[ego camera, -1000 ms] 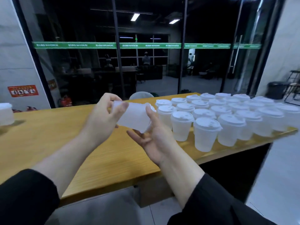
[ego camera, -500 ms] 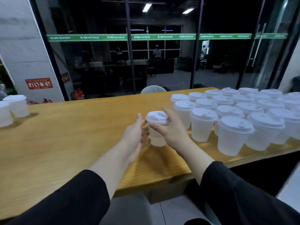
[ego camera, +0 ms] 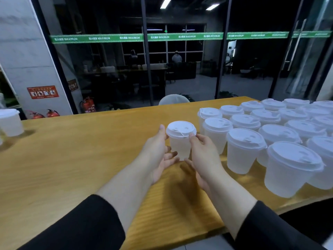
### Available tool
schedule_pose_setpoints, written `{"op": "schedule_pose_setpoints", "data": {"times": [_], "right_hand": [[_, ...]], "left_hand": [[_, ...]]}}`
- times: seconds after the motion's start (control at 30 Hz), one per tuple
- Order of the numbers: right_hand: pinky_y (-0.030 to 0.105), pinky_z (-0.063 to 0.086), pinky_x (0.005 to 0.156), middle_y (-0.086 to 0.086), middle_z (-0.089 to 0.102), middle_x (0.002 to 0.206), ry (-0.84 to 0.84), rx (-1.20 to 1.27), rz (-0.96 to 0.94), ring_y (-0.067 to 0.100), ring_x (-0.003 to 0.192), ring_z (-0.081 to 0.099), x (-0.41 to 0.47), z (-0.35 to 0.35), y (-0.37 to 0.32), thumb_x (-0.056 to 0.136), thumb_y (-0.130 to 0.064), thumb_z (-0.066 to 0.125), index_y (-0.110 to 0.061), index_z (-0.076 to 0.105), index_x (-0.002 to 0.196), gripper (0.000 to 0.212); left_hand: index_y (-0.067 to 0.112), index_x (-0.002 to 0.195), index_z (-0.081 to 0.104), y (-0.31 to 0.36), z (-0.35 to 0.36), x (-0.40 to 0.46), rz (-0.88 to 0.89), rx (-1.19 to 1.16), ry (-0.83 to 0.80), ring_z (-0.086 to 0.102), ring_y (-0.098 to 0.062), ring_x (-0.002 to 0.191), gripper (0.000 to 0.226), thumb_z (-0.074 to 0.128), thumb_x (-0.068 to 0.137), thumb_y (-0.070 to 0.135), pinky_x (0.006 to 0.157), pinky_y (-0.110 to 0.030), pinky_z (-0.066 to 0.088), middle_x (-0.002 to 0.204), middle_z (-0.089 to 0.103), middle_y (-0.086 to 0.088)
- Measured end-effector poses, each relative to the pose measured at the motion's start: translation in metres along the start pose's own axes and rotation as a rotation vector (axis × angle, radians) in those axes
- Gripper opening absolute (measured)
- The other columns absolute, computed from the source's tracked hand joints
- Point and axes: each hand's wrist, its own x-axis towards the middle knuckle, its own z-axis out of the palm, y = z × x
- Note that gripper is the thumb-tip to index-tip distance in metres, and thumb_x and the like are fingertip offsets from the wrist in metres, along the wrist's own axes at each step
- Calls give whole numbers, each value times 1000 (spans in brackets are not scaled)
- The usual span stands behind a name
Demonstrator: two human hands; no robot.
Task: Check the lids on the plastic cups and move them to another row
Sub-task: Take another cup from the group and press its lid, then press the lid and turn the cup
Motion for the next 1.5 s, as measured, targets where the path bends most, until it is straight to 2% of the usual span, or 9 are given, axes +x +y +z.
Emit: {"op": "schedule_pose_setpoints", "data": {"times": [0.1, 0.4, 0.63, 0.83, 0.97, 1.07, 1.2, 1.37, 1.5], "right_hand": [[48, 52, 104, -3, 65, 123, 17, 16, 40, 19, 116, 63, 21, 13, 0, 102, -44, 53, -21, 56, 133, 39], [43, 55, 99, 1, 73, 109, 22, 59, 94, 20, 105, 69, 53, 29, 5, 102, -42, 43, -20, 69, 110, 35], [43, 50, 105, 5, 61, 120, -88, 322, 286, 24, 115, 60, 22, 39, 2, 109, -27, 50, -15, 53, 126, 22], [44, 46, 104, 18, 60, 138, -364, 335, 238, 35, 128, 58, -11, 126, -4, 108, -16, 42, -4, 53, 138, 33], [46, 49, 100, 19, 64, 132, -532, 307, 267, 36, 120, 63, -45, 229, 1, 108, -20, 45, -2, 52, 139, 36], [45, 51, 99, 16, 66, 127, -644, 253, 299, 32, 115, 65, -86, 316, 12, 108, -24, 48, -5, 54, 134, 32], [44, 52, 103, 7, 68, 123, -769, 193, 273, 27, 115, 66, -142, 417, 28, 108, -26, 50, -15, 61, 112, 16], [31, 55, 90, -15, 72, 109, -940, 100, 126, 9, 112, 67, -195, 509, 45, 103, -40, 56, -29, 66, 105, 16], [33, 50, 99, -25, 70, 107, -1041, 82, -8, 5, 115, 64, -217, 554, 57, 104, -47, 51, -40, 65, 104, 16]], "left_hand": [[20, 153, 45, 9, 5, 33, -9, -2, -6, 70, -38, 112, 59, 38, 107, 57, 79, -40, 63, 151, 51, -21], [21, 156, 41, 22, 14, 98, -25, 0, -24, 59, -43, 129, 65, 34, 106, 61, 99, -47, 56, 162, 37, -22], [11, 155, 42, 19, -44, 72, 121, 71, 77, 49, -36, 141, 63, 36, 109, 53, 112, -48, 47, 158, 42, -24], [11, 140, 56, 33, -178, 19, 347, 156, 382, 59, -21, 131, 51, 39, 110, 47, 107, -37, 51, 141, 61, -7], [21, 103, 66, 48, -287, -30, 489, 157, 696, 67, -17, 116, 31, 44, 109, 42, 100, -43, 56, 123, 71, -2], [30, 87, 66, 54, -361, -68, 608, 196, 943, 72, -17, 104, 33, 45, 96, 53, 96, -52, 57, 102, 77, 1], [32, 79, 63, 57, -430, -118, 741, 282, 1230, 70, -4, 86, 30, 44, 95, 48, 85, -40, 57, 84, 73, 12], [32, 89, 59, 53, -489, -149, 953, 108, 1580, 62, -22, 98, 18, 47, 100, 41, 89, -37, 51, 104, 66, -8], [12, 125, 57, 62, -522, -147, 898, 5, 1647, 57, -18, 115, 23, 50, 107, 26, 102, -31, 45, 131, 57, -10]]}}
